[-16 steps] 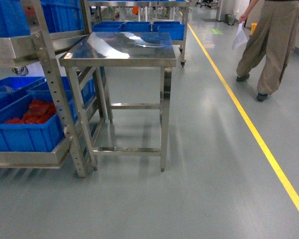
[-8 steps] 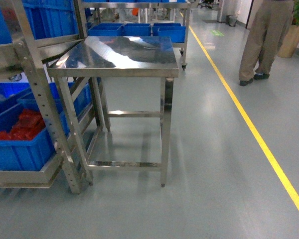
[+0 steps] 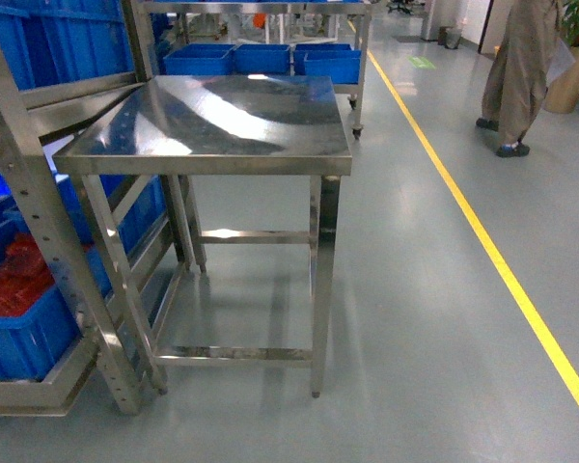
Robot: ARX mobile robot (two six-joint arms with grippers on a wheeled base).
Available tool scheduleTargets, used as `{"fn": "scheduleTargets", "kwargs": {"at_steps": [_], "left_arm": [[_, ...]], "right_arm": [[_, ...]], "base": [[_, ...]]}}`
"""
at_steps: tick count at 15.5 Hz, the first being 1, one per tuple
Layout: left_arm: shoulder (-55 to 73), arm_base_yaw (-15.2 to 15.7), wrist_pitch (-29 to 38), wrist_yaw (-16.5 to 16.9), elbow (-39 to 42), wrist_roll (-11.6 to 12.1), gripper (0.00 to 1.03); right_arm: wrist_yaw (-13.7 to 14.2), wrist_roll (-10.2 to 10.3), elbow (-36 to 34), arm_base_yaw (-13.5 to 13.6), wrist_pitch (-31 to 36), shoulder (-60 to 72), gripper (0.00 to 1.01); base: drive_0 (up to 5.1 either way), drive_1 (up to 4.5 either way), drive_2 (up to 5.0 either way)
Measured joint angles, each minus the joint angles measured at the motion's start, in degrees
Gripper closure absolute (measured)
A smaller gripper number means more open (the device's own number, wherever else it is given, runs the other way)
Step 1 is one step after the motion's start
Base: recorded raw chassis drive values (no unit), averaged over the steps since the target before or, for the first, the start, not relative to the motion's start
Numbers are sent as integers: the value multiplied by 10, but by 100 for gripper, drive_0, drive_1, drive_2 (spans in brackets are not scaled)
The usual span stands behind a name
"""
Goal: Sort blue parts and orange caps into right shelf containers
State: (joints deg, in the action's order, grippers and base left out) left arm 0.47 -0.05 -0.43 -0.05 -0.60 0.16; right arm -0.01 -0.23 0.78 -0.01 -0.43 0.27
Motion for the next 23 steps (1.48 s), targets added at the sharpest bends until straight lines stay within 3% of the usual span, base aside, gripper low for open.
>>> {"fn": "scheduleTargets", "kwargs": {"at_steps": [23], "left_arm": [[0,0,1,0,0,0,61]], "right_arm": [[0,0,0,0,2,0,61]], "base": [[-467,256,220]]}}
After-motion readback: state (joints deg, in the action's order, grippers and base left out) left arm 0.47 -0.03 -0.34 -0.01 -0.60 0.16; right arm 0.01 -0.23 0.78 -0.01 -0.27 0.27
